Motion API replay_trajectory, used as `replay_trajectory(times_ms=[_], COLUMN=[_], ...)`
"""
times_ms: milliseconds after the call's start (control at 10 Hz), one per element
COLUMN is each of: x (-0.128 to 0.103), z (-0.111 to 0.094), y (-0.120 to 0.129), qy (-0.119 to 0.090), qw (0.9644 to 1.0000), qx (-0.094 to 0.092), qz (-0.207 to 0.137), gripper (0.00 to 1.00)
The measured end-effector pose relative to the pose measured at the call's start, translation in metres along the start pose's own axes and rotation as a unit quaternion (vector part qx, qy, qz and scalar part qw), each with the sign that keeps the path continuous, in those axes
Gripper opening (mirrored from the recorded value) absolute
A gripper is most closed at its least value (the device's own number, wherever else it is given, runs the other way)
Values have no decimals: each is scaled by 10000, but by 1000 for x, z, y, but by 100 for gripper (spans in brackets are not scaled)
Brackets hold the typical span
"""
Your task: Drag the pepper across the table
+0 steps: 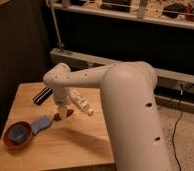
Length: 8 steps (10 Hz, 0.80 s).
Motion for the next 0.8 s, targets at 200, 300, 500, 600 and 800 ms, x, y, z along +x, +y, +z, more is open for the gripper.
replay_trajectory(times_ms=[200,300,500,600,800], x=[-1,-1,-1,0,-8], z=[0,0,0,0,2], y=[0,0,0,0,-2], qy=[-1,-2,-2,-3,-217], qw=[10000,10000,10000,10000,9994], qx=[-1,0,0,-3,114], qz=[5,8,10,15,-225], gripper=[65,65,65,65,65])
